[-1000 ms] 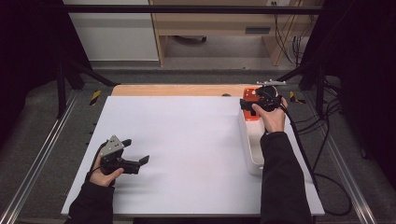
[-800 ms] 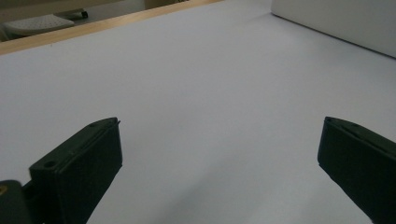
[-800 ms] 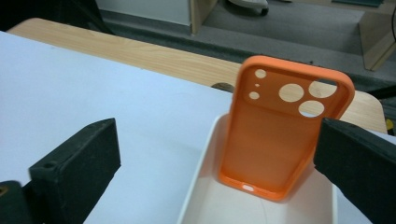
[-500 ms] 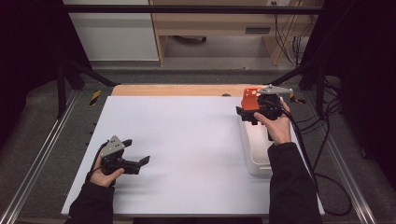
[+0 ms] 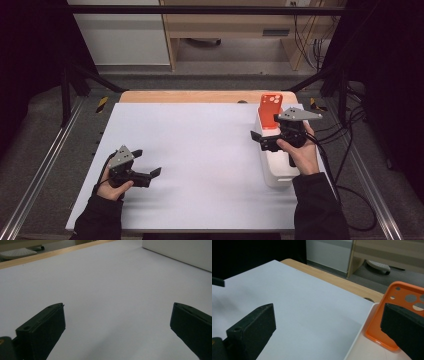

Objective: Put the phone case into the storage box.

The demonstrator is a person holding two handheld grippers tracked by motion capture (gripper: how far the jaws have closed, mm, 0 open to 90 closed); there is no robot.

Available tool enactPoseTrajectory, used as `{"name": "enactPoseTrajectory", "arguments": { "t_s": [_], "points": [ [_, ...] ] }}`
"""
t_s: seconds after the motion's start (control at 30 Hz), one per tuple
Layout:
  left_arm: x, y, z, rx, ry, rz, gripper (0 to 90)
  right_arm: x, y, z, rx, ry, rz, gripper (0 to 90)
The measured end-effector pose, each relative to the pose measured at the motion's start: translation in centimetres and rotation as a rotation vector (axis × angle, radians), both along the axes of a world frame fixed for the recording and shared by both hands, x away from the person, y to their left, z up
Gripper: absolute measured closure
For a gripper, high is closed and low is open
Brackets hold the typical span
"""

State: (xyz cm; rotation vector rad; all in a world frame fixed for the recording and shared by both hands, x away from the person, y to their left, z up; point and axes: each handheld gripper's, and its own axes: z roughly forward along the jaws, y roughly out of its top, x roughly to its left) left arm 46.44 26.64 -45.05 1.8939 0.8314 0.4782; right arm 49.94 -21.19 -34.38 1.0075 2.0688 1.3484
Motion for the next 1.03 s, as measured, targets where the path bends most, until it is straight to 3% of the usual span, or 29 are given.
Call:
{"name": "enactPoseTrajectory", "arguments": {
  "t_s": [0.17,0.37,0.53,1.03],
  "points": [
    [-0.1,0.0,0.1,-0.005,-0.004,-0.001,0.0,-1.6,-0.4,-1.1,-0.006,-0.015,0.039,0.4],
    [-0.1,0.0,0.3,-0.016,-0.007,-0.007,0.0,-3.0,-1.6,-2.6,0.032,-0.046,0.067,0.4],
    [-0.2,-0.1,0.4,-0.024,-0.011,-0.012,0.0,-3.7,-2.8,-4.1,0.016,-0.04,0.087,0.5],
    [-0.3,-0.2,0.6,-0.03,-0.017,-0.02,0.0,-5.3,-5.2,-6.0,0.021,-0.048,0.074,0.9]
  ]
}}
